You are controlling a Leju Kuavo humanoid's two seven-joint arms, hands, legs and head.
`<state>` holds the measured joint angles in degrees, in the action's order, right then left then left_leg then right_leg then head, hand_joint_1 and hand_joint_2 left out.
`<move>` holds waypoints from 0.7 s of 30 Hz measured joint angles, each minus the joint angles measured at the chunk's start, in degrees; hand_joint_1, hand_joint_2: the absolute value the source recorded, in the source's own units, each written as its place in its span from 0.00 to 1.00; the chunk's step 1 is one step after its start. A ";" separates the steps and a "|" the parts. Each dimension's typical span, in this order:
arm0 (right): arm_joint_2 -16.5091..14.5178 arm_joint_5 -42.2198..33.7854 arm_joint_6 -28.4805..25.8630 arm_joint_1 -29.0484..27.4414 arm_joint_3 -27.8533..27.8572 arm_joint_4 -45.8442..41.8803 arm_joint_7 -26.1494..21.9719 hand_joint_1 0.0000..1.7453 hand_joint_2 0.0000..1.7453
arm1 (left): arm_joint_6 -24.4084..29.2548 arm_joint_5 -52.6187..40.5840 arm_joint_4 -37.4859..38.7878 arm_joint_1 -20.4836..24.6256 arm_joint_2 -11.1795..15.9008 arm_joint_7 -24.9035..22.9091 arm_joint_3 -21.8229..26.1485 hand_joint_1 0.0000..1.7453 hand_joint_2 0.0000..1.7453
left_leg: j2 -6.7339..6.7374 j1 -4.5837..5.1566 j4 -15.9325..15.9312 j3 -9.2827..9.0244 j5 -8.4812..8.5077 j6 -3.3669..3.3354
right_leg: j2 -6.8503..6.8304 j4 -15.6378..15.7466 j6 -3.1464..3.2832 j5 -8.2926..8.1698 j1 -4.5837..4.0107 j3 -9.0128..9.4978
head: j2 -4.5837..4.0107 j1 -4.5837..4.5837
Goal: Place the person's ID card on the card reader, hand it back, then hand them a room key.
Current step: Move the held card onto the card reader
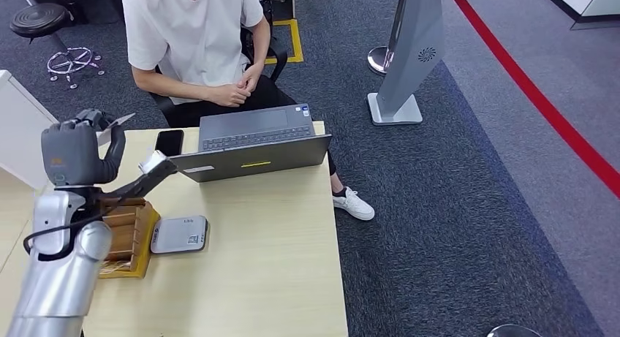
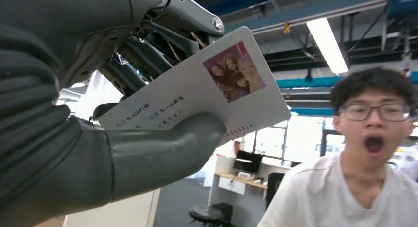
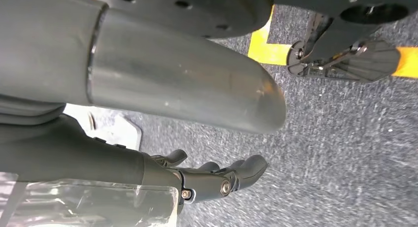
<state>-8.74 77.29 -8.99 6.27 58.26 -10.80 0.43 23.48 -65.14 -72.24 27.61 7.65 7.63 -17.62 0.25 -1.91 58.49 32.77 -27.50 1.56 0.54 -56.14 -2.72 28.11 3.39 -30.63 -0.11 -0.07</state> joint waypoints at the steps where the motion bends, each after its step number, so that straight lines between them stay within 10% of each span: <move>1: 0.08 -0.15 -0.14 -0.10 0.33 0.00 -0.03 0.00 0.00 | 0.28 -0.14 -2.62 -2.07 0.34 -0.05 -0.96 1.00 1.00 | -0.01 0.00 0.00 0.01 0.00 0.00 | -0.02 0.00 -0.01 0.01 0.00 -0.01 | 0.00 -0.01; 21: 0.51 -0.20 -0.39 -0.32 2.04 0.00 -0.06 0.00 0.00 | 0.83 -0.57 -16.21 -10.27 3.15 -0.07 -5.06 1.00 1.00 | -0.03 -0.02 0.00 0.00 0.03 -0.01 | -0.04 0.00 -0.01 -0.01 -0.01 0.02 | 0.00 -0.04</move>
<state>-8.23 77.09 -9.38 5.95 60.31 -10.80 0.37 24.30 -65.72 -88.45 17.35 10.79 7.56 -22.67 0.21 -1.93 58.49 32.77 -27.47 1.55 0.50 -56.14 -2.74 28.10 3.38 -30.61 -0.11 -0.11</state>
